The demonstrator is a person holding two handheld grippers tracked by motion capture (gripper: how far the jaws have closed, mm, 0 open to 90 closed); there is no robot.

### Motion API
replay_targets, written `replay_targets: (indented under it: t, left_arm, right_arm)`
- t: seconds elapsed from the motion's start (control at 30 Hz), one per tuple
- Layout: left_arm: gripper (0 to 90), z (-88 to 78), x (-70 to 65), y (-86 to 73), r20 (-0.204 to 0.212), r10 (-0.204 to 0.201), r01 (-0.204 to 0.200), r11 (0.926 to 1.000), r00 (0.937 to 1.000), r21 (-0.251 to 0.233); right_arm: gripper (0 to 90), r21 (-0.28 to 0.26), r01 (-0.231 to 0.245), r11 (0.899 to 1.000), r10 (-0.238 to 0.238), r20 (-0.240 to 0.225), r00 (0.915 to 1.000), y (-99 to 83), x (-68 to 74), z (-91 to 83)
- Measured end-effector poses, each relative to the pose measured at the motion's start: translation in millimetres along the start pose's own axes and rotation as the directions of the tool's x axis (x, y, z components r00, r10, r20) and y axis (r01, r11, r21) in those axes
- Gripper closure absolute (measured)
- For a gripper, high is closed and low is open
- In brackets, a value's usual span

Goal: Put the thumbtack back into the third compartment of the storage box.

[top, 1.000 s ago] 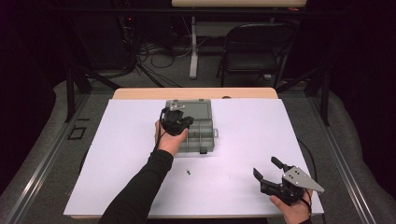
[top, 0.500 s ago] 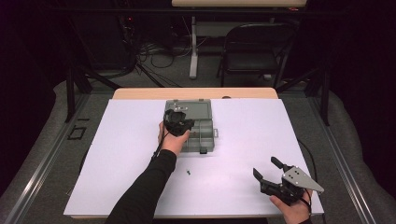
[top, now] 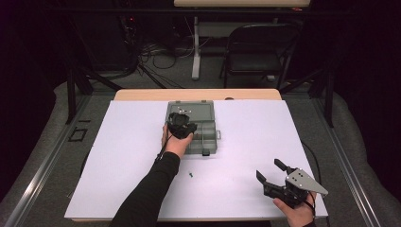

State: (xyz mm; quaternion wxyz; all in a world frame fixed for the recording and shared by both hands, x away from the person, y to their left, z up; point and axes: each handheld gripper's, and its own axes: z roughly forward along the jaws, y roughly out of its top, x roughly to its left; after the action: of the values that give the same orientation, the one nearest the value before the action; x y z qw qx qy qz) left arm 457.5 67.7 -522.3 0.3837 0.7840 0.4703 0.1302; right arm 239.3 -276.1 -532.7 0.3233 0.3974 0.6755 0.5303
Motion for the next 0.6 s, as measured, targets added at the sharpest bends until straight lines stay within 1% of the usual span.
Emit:
replay_targets:
  t: [0.17,0.27,0.3,0.47,0.53,0.57,0.6]
  left_arm:
    - [80.4,-0.2,0.8,0.1,0.009,-0.009,0.009,0.9999,0.9999,-0.005]
    - [75.3,-0.7,0.4,0.2,0.02,-0.018,0.018,0.9998,0.9996,-0.005]
    - [73.7,-1.2,0.1,0.3,0.016,-0.012,0.012,0.9999,0.9998,-0.007]
    - [63.3,-6.3,-1.1,1.9,0.021,-0.01,0.01,0.9995,0.9997,-0.03]
    - [57.0,-8.9,-1.7,2.4,0.021,-0.008,0.009,0.9989,0.9997,-0.047]
    - [53.7,-10.9,-1.9,2.8,0.019,-0.006,0.007,0.9989,0.9998,-0.047]
    - [52.0,-12.5,-2.0,3.0,0.017,-0.001,0.002,0.9986,0.9999,-0.053]
  right_arm:
    - [21.0,0.0,-0.001,1.0,0.001,-0.001,1.0,0.0,0.1,0.0]
    - [21.0,0.0,-0.001,1.0,0.001,0.0,1.0,0.0,0.2,0.0]
    - [21.0,0.0,-0.001,1.0,0.001,0.0,1.0,0.0,0.1,0.0]
    - [21.0,-0.001,-0.001,1.0,0.001,0.0,1.0,0.1,-0.2,-0.2]
    - [21.0,0.0,-0.001,1.0,0.001,0.0,1.0,0.0,-0.1,-0.3]
    - [21.0,-0.001,-0.001,1.0,0.001,0.0,1.0,0.1,-0.1,-0.4]
    - [21.0,-0.001,-0.001,1.0,0.001,0.001,1.0,0.1,-0.2,-0.4]
